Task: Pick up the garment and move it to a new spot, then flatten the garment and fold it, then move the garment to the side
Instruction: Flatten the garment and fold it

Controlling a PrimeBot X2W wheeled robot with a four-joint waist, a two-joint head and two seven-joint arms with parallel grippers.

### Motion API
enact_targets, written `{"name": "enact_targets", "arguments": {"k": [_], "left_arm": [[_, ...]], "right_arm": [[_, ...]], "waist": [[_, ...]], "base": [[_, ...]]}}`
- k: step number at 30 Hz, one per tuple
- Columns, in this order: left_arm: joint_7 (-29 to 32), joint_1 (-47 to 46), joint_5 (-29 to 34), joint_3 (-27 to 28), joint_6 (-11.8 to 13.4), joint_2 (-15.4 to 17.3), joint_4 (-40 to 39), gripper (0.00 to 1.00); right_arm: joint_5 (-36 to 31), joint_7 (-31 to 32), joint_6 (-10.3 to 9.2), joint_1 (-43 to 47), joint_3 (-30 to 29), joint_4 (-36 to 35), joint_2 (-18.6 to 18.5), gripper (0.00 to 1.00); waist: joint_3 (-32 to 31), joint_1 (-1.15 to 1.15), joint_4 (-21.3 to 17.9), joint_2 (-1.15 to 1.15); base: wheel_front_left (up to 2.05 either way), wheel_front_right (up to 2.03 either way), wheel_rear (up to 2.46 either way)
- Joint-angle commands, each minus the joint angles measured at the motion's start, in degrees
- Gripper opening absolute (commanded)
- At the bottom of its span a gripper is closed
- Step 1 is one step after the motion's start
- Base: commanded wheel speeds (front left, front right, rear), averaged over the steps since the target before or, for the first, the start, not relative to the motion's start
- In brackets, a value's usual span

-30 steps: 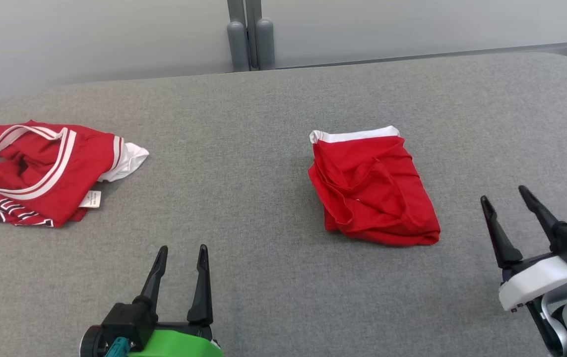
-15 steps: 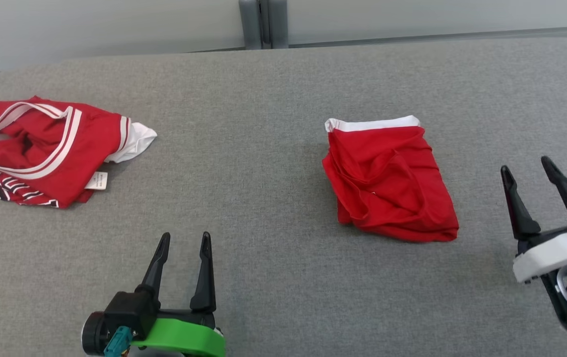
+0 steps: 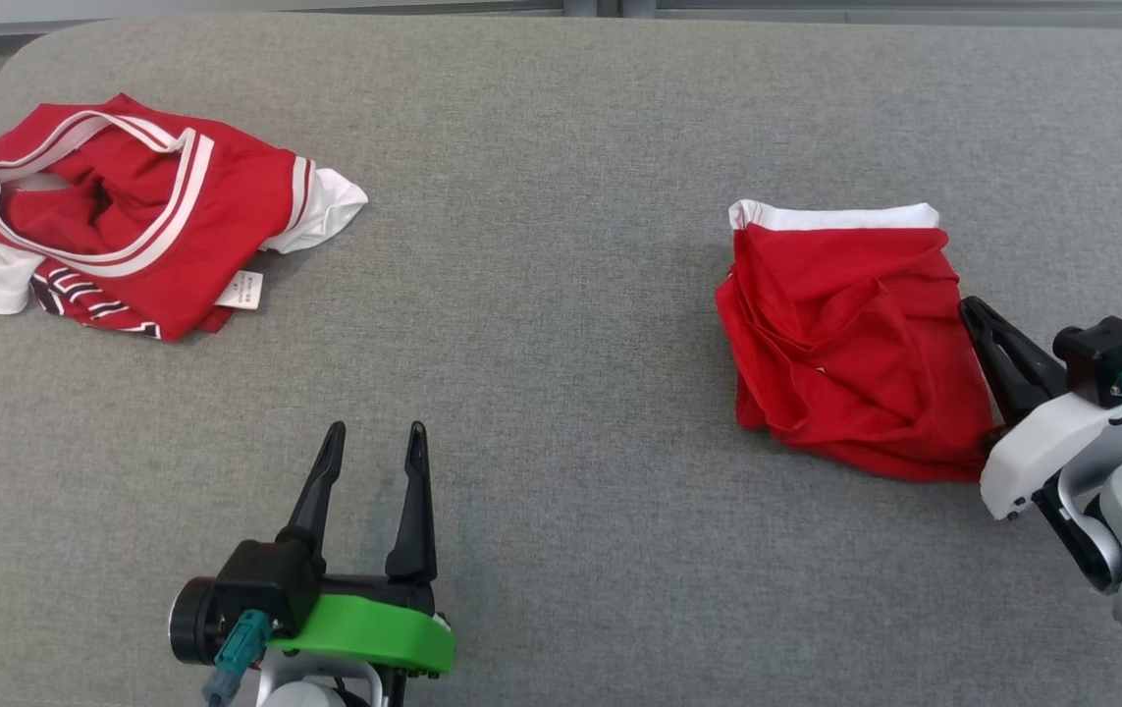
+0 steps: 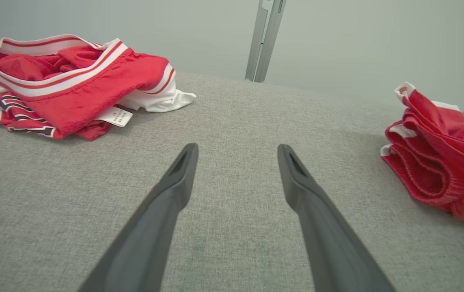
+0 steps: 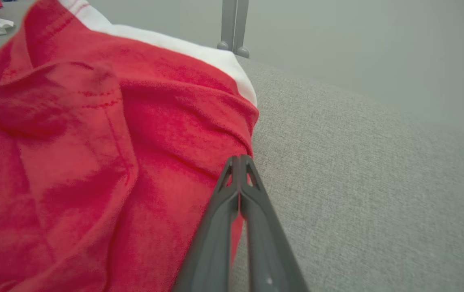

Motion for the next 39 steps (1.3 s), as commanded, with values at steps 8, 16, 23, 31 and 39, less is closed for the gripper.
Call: {"name": "enact_targets", "arguments": {"k": [8,16,23,31,39], "left_arm": [[0.0,0.1,-0.7,1.0,0.1,0.2,1.1,1.00],[0.0,1.7,-0.8,3.2,-0.4,0.2,2.3,1.00],[0.0,3.3,-0.4,5.3,-1.0,0.2,3.3,1.00],[0.0,4.2,-0.2,6.7,-1.5,0.2,3.8,1.00],[0.0,6.2,-0.9,8.1,-1.3,0.2,4.1,1.00]], "right_arm": [[1.1,-0.1,-0.08,0.5,4.2,-2.8,0.1,0.00],[1.5,-0.2,-0.08,3.5,11.1,-7.8,0.5,0.00],[2.1,-0.2,-0.08,4.9,18.0,-10.9,2.0,0.00],[2.1,-0.2,-0.08,5.2,16.4,-13.8,2.4,0.00],[2.2,-0.2,-0.08,7.9,8.9,-16.1,2.5,0.00]], "waist": [[-0.7,0.00,0.3,0.00],[-2.7,0.00,-0.8,0.00],[-5.0,0.00,-2.1,0.00],[-6.2,0.00,-3.5,0.00],[-9.1,0.00,-4.7,0.00]], "base": [[0.00,0.00,0.00],[0.00,0.00,0.00],[0.00,0.00,0.00],[0.00,0.00,0.00],[0.00,0.00,0.00]]}}
